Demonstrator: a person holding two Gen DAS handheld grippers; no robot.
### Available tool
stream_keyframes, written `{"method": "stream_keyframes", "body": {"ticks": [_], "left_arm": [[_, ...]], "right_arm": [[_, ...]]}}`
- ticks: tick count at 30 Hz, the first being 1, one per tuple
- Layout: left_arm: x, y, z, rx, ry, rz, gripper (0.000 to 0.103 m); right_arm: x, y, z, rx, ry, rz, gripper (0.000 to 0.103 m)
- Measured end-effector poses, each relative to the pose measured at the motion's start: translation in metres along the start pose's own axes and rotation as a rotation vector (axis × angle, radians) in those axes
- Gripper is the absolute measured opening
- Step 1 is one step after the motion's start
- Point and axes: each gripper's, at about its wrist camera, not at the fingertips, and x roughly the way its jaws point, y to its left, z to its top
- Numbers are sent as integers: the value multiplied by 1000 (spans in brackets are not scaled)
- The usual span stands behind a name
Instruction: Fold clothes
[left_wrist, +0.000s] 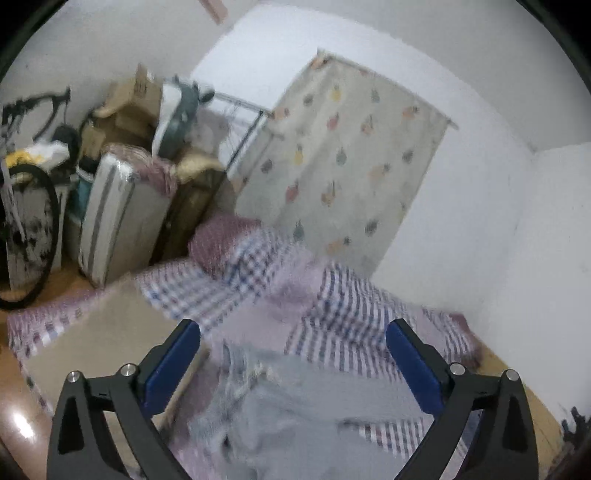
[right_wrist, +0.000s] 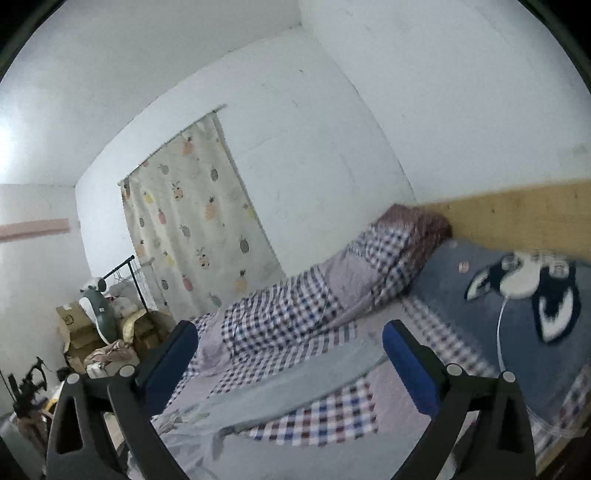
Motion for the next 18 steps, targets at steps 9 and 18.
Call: {"method": "stream_keyframes", "body": {"ticks": [9, 18], "left_arm": [[52, 11, -123, -108, 190, -59, 102], [123, 37, -211, -175, 349, 64, 102]], "right_arm": [[38, -21, -118, 64, 79, -80, 103], [96, -66, -232, 183, 255, -52, 103]]}}
